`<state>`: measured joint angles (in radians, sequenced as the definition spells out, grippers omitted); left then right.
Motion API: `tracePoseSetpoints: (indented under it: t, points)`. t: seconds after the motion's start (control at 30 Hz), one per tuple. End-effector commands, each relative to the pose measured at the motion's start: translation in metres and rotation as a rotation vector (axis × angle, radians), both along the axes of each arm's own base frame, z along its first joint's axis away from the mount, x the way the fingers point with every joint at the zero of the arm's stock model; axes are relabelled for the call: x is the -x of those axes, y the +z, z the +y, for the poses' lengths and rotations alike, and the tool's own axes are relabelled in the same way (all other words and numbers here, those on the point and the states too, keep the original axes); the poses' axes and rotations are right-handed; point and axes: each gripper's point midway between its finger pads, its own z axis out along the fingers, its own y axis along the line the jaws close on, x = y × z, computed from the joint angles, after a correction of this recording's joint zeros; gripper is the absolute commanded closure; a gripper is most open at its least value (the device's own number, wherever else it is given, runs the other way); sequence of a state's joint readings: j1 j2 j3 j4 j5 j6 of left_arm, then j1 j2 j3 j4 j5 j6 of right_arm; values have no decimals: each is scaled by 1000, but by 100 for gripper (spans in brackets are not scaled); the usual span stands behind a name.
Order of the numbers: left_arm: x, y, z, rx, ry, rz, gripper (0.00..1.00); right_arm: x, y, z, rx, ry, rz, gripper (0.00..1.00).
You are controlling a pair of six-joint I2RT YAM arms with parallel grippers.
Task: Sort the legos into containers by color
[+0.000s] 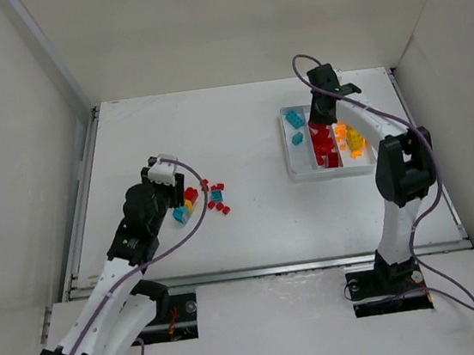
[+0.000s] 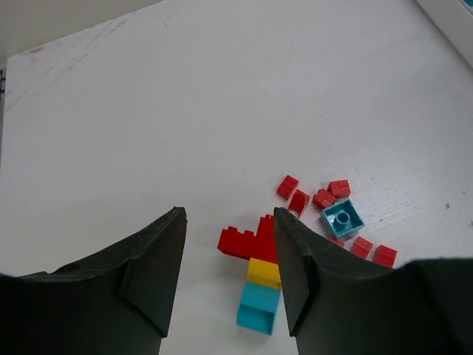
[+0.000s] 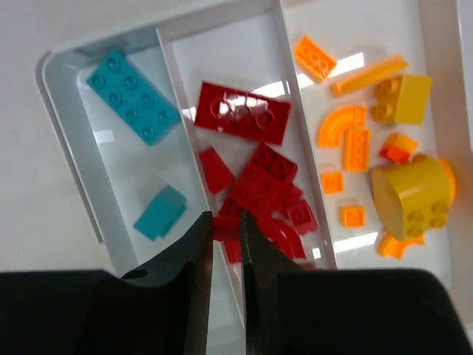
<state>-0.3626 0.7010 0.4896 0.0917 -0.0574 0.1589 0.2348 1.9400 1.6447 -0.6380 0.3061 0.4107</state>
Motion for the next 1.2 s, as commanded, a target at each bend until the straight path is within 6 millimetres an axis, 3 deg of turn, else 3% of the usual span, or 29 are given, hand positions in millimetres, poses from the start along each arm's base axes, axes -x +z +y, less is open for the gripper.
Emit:
tracePoseSetpoints:
  t: [0.0,0.2,0.27,0.4,0.53,0.6,0.63,0.67,0.77,0.8,0.97,1.07,1.17]
  points:
    - [-21,67,-9,-30,-41,-179,52,-36,4,5,9,47,-60,100]
    - [-38,84,-19,-84,-87,-174,46,-65,-25,13,18,69,-44,99]
    - [-39,86,-19,-100,-90,-165,40,-69,-30,4,23,31,-50,86]
    - [-38,84,-19,-141,-111,-159,31,-75,-22,-14,14,-30,-97,86]
    - [-27,77,-13,-177,-118,-185,23,-75,-16,-17,20,-49,-109,84]
    - [-25,76,-11,-169,-104,-215,22,-75,-20,-19,7,-56,-96,76]
    - [-23,63,-10,-173,-105,-202,22,-71,-28,-20,13,-56,-69,74]
    - [-20,68,-9,-164,-102,-231,20,-69,-35,-20,17,-55,-48,66]
    - [-15,62,-9,-117,-93,-230,20,-69,-34,-15,9,-1,-36,44]
    - [-13,66,-9,-94,-89,-236,20,-65,-32,-16,19,9,-27,34]
    - [-5,63,-12,-48,-105,-208,19,-59,1,-15,61,62,-78,27]
    - [-4,48,-12,-50,-105,-173,19,-48,21,5,90,130,-95,27]
    - [-4,52,-12,-40,-103,-170,19,-24,50,50,131,287,-140,27]
